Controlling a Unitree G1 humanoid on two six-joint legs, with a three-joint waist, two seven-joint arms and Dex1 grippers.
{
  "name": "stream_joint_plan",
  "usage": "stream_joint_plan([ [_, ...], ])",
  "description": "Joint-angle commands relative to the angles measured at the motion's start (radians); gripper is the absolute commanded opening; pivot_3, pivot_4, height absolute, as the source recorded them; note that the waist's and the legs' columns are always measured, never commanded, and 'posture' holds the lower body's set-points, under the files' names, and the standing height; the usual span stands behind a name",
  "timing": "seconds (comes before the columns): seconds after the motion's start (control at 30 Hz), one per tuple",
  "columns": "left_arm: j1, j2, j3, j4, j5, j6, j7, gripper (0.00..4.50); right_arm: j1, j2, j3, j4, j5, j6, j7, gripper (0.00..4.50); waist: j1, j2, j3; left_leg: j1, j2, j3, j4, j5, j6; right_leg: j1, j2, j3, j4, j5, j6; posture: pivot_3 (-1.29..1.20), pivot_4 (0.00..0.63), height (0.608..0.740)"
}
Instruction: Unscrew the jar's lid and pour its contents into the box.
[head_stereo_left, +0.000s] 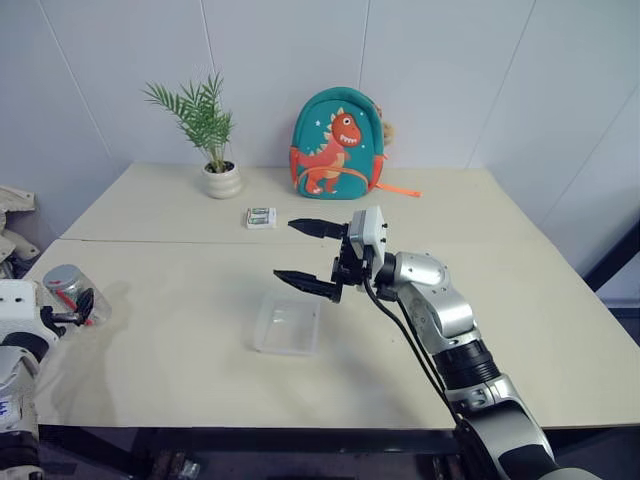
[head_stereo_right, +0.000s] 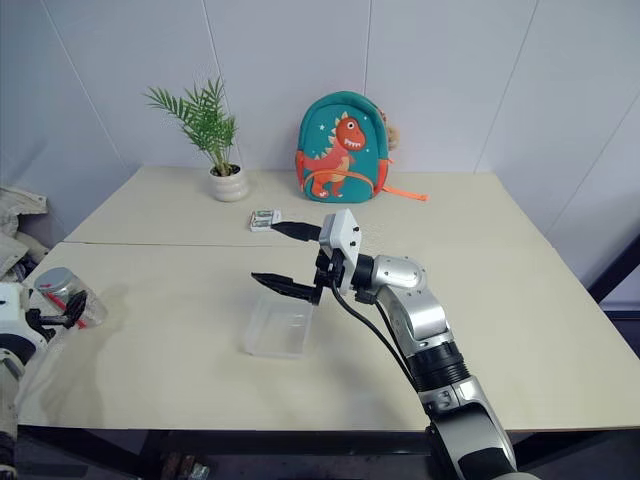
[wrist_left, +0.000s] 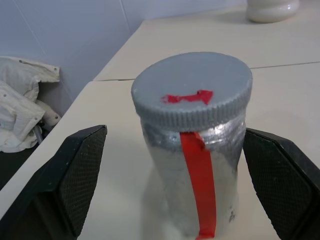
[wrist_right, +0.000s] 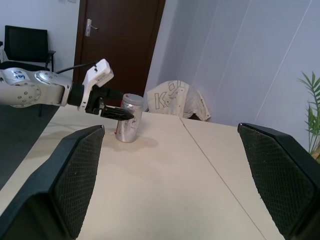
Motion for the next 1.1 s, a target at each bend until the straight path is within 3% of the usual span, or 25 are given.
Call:
stream_joint_plan([
  [0.03,-0.055,0.036,-0.027,0.079,0.025,-0.068,-0.007,4.49,0.000,-0.003,-0.013,-0.048,0.008,-0.002,-0.014,4.50,0.000,0.000,0.000,0.000,0.000,0.000,0.000,0.000,0.000,0.000,0.000,0.000,0.000,0.000,0.000,0.00,0.150,0.740],
  [0.23,-0.139,0.040,-0.066,0.207,0.035,-0.127,-0.008,4.49,0.005,-0.006,-0.015,-0.064,0.009,0.002,-0.027,4.50,0.000,0.000,0.000,0.000,0.000,0.000,0.000,0.000,0.000,0.000,0.000,0.000,0.000,0.000,0.000,0.00,0.150,0.740],
  [0.33,-0.166,0.044,-0.082,0.256,0.042,-0.147,-0.008,3.88,0.006,-0.009,-0.016,-0.065,0.008,0.000,-0.033,4.50,-0.001,0.000,0.000,0.000,0.000,0.000,0.000,0.000,0.000,0.000,0.000,0.000,0.000,0.000,0.000,0.00,0.150,0.740],
  [0.53,-0.177,0.050,-0.095,0.295,0.042,-0.172,0.003,2.02,0.007,-0.012,-0.018,-0.066,0.009,-0.005,-0.041,4.50,-0.002,0.000,0.000,0.000,0.000,0.000,0.000,0.000,0.000,0.000,0.000,0.000,0.000,0.000,0.001,0.00,0.150,0.740],
  [0.67,-0.147,0.052,-0.092,0.253,0.029,-0.173,-0.007,1.99,0.011,-0.014,-0.019,-0.069,0.011,-0.005,-0.042,4.50,-0.001,0.000,0.000,0.000,0.000,0.000,0.000,0.000,0.000,0.000,0.000,0.000,0.001,0.000,0.001,0.00,0.150,0.740],
  [0.8,-0.094,0.039,-0.079,0.113,-0.003,-0.133,-0.025,1.99,0.019,-0.021,-0.021,-0.077,0.017,0.004,-0.037,4.50,-0.001,0.000,0.000,0.000,0.000,0.000,0.000,0.000,0.000,0.000,0.000,0.000,0.000,0.000,0.000,0.00,0.150,0.740],
  [1.1,0.089,-0.038,-0.183,-0.678,-0.235,0.305,-0.137,1.99,0.096,-0.139,-0.064,-0.205,0.080,0.135,-0.017,4.50,0.005,0.000,0.000,-0.001,0.000,0.000,0.000,0.000,0.000,0.000,-0.001,0.000,0.000,0.000,0.000,0.00,0.150,0.740],
])
